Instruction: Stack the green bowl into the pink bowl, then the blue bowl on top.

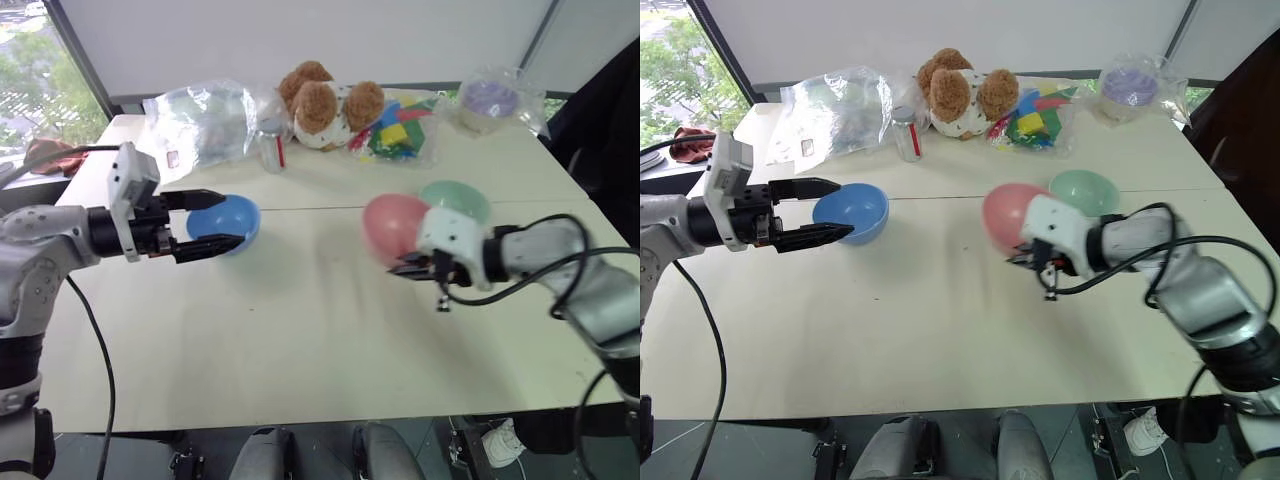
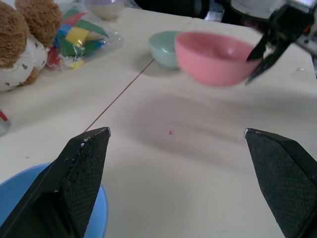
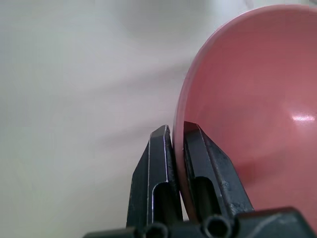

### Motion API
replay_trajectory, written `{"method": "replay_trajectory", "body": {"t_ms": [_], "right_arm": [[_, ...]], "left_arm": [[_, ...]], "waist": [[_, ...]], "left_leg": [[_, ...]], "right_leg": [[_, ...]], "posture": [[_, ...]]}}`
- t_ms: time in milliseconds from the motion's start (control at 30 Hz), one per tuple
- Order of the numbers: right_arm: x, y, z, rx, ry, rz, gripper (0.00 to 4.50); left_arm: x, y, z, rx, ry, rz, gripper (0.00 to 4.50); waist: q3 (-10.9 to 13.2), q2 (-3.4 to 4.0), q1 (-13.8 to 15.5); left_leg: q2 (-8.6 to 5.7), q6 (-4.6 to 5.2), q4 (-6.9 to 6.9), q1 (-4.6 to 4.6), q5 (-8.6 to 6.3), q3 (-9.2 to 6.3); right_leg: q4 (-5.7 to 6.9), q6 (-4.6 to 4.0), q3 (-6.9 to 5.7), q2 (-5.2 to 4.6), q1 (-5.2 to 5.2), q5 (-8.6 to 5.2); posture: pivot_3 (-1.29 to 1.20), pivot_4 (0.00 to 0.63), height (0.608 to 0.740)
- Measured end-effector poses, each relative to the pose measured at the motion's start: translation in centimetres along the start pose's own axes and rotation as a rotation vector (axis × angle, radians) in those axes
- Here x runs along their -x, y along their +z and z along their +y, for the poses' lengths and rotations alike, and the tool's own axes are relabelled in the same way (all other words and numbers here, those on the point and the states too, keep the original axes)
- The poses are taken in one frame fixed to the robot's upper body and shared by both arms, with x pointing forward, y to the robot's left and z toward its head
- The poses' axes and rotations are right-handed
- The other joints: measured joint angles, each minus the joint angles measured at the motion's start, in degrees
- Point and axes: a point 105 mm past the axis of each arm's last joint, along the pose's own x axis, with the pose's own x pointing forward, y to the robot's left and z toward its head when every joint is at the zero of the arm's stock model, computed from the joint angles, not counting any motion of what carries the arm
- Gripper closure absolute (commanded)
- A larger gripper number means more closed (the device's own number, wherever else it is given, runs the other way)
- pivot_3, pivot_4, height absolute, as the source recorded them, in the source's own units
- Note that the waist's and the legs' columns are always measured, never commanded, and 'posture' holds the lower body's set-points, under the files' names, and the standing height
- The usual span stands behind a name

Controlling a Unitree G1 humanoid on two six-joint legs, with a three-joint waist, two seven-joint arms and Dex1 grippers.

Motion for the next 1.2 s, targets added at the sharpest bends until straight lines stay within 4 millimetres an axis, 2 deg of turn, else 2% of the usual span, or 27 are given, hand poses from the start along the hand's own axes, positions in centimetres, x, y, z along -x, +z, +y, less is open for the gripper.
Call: {"method": "replay_trajectory", "body": {"t_ms": [100,233,333,533,667,733,800,867,933,967,1067,1133,1200], "right_arm": [[-2.5,0.0,0.5,0.068,0.088,-0.002,4.43],[-4.2,-1.0,0.0,0.1,0.119,0.027,4.43],[-5.2,-1.0,-0.2,0.135,0.142,0.034,3.41],[-5.7,-0.6,-0.6,0.183,0.16,0.044,0.34],[-3.4,0.7,-2.9,0.134,0.072,0.003,0.34],[-0.7,1.4,-5.2,0.113,-0.029,-0.008,0.34],[2.7,0.7,-7.8,0.098,-0.16,0.042,0.34],[5.4,-1.7,-9.5,0.028,-0.264,0.115,0.34],[6.3,-4.0,-10.1,-0.022,-0.305,0.175,0.34],[6.7,-6.2,-10.2,-0.069,-0.328,0.229,0.34],[7.1,-10.8,-9.7,-0.166,-0.345,0.351,0.34],[6.9,-12.4,-9.7,-0.191,-0.355,0.387,0.34],[6.4,-13.2,-9.8,-0.209,-0.361,0.394,0.34]], "left_arm": [[0.2,1.0,0.0,-0.008,-0.005,-0.02,0.0],[0.8,1.7,0.1,-0.024,0.006,-0.033,0.0],[0.9,1.8,0.1,-0.017,0.008,-0.037,0.0],[1.0,2.0,0.1,-0.009,0.015,-0.049,0.0],[1.0,2.0,0.2,-0.008,0.02,-0.047,0.0],[1.0,2.0,0.2,-0.01,0.022,-0.047,0.0],[1.0,2.0,0.2,-0.01,0.023,-0.047,0.0],[1.0,2.0,0.2,-0.008,0.025,-0.048,0.0],[1.0,2.0,0.3,-0.01,0.025,-0.052,0.0],[0.9,2.1,0.3,-0.016,0.023,-0.057,0.0],[0.9,2.3,0.4,-0.026,0.025,-0.064,0.0],[0.8,2.2,0.4,-0.025,0.022,-0.059,0.0],[0.7,2.1,0.4,-0.025,0.019,-0.055,0.0]], "waist": [[0.0,-0.02,-0.1],[0.0,-0.02,-0.19],[0.0,-0.02,-0.23],[0.0,-0.02,-0.17],[0.01,-0.01,-0.17],[0.0,-0.02,-0.03],[-0.01,-0.04,0.08],[-0.04,-0.08,0.02],[-0.04,-0.09,-0.2],[-0.04,-0.09,-0.28],[0.0,-0.03,-0.59],[0.01,0.0,-0.85],[0.01,0.0,-1.06]], "left_leg": [[-0.05,-0.13,0.03,-0.01,0.07,0.02],[-0.07,-0.16,0.03,0.0,0.09,0.03],[-0.07,-0.16,0.01,0.0,0.09,0.02],[-0.07,-0.17,0.01,0.0,0.1,0.02],[-0.07,-0.18,0.02,0.0,0.1,0.02],[-0.07,-0.18,0.02,0.0,0.1,0.01],[-0.07,-0.18,0.01,0.0,0.1,-0.02],[-0.07,-0.18,-0.01,0.0,0.09,-0.01],[-0.07,-0.18,-0.02,0.01,0.09,0.03],[-0.07,-0.18,-0.03,0.01,0.1,0.03],[-0.06,-0.18,-0.06,0.02,0.1,0.16],[-0.02,-0.22,-0.07,0.03,0.12,0.21],[-0.01,-0.24,-0.08,0.03,0.13,0.2]], "right_leg": [[0.01,0.0,-0.01,0.02,0.0,0.0],[0.03,0.0,-0.04,0.03,-0.01,0.0],[0.06,0.0,-0.05,0.03,-0.02,0.0],[0.08,0.0,-0.06,0.02,-0.03,0.0],[0.09,0.0,-0.05,0.0,-0.04,0.0],[0.08,0.0,-0.05,-0.06,-0.03,0.0],[0.04,0.0,-0.05,-0.1,0.0,0.0],[-0.02,0.0,-0.05,-0.11,0.03,0.0],[-0.02,0.0,-0.02,-0.11,0.02,0.0],[-0.02,0.0,-0.02,-0.09,0.01,0.0],[0.04,0.0,0.03,-0.06,-0.09,0.0],[0.1,0.0,0.06,0.0,-0.14,0.0],[0.13,0.0,0.06,0.03,-0.15,0.0]], "posture": [[0.0,0.15,0.74],[0.0,0.15,0.74],[0.0,0.15,0.74],[0.0,0.15,0.74],[0.0,0.15,0.74],[0.0,0.15,0.74],[0.0,0.15,0.74],[0.0,0.15,0.74],[0.0,0.15,0.74],[0.0,0.15,0.74],[0.0,0.15,0.74],[0.0,0.15,0.74],[0.0,0.15,0.74]]}}
